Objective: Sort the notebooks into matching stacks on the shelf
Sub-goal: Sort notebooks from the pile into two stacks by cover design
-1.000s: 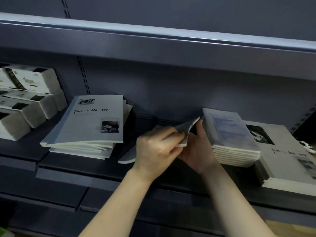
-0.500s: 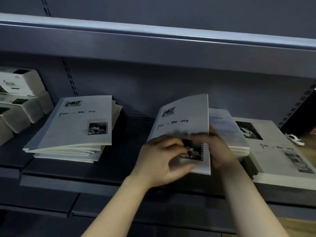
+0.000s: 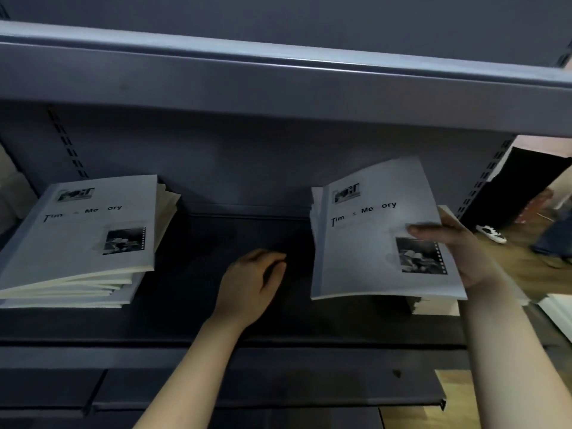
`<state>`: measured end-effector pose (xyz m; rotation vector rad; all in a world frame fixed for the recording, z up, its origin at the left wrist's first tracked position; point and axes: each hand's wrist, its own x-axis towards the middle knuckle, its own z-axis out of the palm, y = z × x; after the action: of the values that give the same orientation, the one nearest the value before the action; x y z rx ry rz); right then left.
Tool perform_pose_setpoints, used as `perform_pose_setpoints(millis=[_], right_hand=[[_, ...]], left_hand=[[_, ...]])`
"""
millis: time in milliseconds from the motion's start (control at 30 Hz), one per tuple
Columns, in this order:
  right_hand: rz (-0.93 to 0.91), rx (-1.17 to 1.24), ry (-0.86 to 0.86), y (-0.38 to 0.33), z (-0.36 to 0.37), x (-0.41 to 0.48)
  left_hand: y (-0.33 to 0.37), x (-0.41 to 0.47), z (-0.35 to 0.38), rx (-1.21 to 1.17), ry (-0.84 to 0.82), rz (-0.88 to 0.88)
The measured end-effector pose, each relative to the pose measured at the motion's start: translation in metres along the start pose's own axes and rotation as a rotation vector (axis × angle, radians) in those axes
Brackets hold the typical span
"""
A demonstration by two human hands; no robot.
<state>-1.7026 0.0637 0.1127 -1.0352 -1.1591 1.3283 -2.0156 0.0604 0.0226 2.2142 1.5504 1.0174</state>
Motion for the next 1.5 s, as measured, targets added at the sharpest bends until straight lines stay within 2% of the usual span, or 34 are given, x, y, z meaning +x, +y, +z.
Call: perform_pose_setpoints(millis=[100,300,400,633,1000,1167,1300,1500], right_hand=[[0.042,-0.041,0.031,0.0,-0.023,-0.004],[0.112,-0.34,0.2,0.017,-0.053,-0.004],[0.064,-0.327,0.303,0.022,-0.062,-0.003],[-0.031,-0.353,0.353,0.019,-0.099,-0.016],[0.056,-0.388,0.435,-0.005,-0.154,-0.033],[0.131,-0.888,0.484,0.0,-0.166,-0.025],[0.099,-1.081,0.555,0.013,-0.164,-0.011],[0.016,-1.24,0.637,0.021,-0.153,0.007]], left_hand=[[0.005,0.002,0.012,0.011,-0.067,-0.018],[0.01,0.007,0.03,0.028,-0.097,-0.054],[0.012,0.009,0.037,0.042,-0.092,-0.067],[0.014,0.008,0.052,0.143,-0.065,-0.131],[0.02,0.006,0.063,0.259,-0.073,-0.163],[0.019,0.006,0.064,0.267,-0.087,-0.174],[0.02,0.006,0.064,0.281,-0.088,-0.171],[0.02,0.006,0.064,0.265,-0.085,-0.171]])
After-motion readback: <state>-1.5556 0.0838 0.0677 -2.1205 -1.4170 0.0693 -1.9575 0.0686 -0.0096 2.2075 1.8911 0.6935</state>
